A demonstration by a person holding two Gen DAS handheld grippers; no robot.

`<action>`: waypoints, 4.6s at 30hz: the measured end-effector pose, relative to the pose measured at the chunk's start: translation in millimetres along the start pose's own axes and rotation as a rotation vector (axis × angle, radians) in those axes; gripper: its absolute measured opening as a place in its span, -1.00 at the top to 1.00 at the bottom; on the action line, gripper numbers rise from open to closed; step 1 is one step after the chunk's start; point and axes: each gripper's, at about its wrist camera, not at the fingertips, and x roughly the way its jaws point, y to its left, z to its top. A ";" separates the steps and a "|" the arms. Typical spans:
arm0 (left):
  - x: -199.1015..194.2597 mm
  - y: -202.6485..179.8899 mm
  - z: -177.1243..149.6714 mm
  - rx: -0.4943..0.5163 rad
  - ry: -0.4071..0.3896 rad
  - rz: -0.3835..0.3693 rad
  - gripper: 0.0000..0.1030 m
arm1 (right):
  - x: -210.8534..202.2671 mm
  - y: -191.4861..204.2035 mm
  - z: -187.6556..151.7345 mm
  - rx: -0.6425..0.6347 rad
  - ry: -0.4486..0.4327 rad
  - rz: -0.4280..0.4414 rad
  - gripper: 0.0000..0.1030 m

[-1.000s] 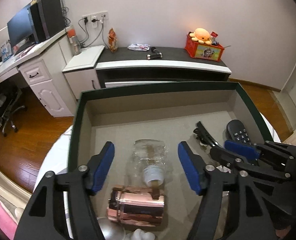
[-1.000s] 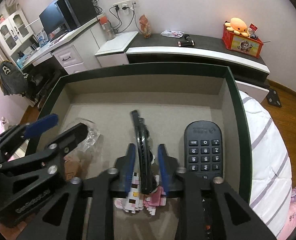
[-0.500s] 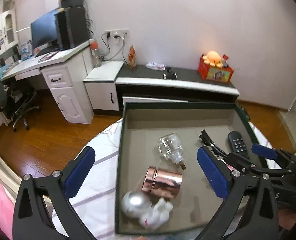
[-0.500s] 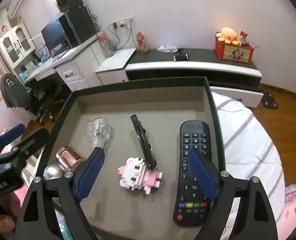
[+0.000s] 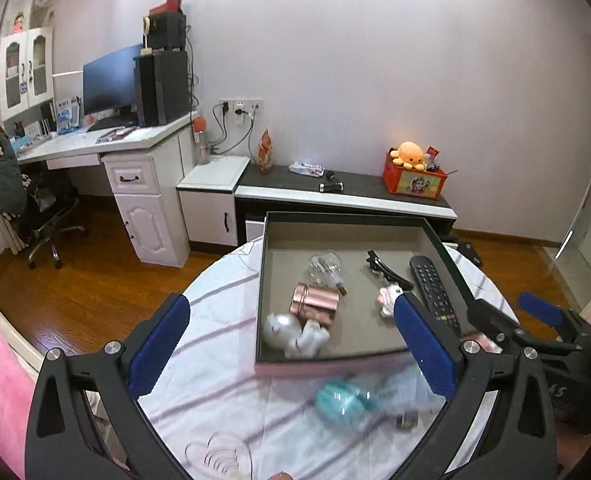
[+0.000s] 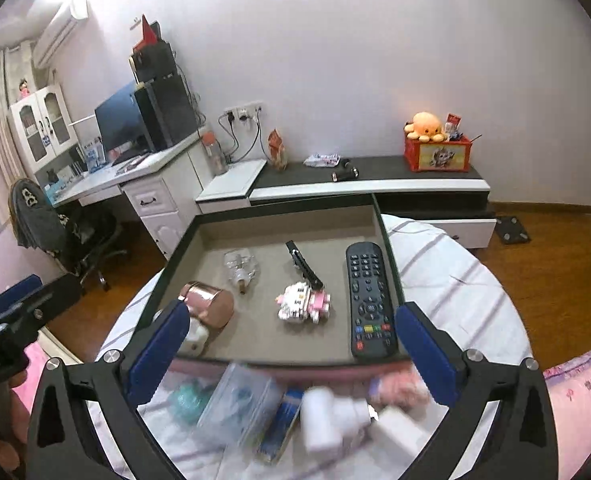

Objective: Organize rigid objects
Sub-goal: 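Carry the bottle and comb into the box and open both grippers, then withdraw both tools from the box back over the table, then grasp the teal round case with the left gripper while the right grasps the white charger, then lower the teal case and white charger into the box and open both grippers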

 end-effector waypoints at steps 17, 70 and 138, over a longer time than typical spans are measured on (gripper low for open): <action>-71.7 -10.2 -79.1 -0.036 -0.008 -0.027 -1.00 | -99.6 -2.8 -65.4 -0.001 -0.053 -0.052 -1.00; 87.1 -30.6 -113.9 -0.052 0.254 -0.093 -1.00 | 26.1 -82.3 -99.8 -0.026 0.254 -0.164 -1.00; 94.6 -30.8 25.8 0.013 0.081 -0.160 -0.35 | 46.2 -12.2 39.6 -0.140 0.044 0.074 0.54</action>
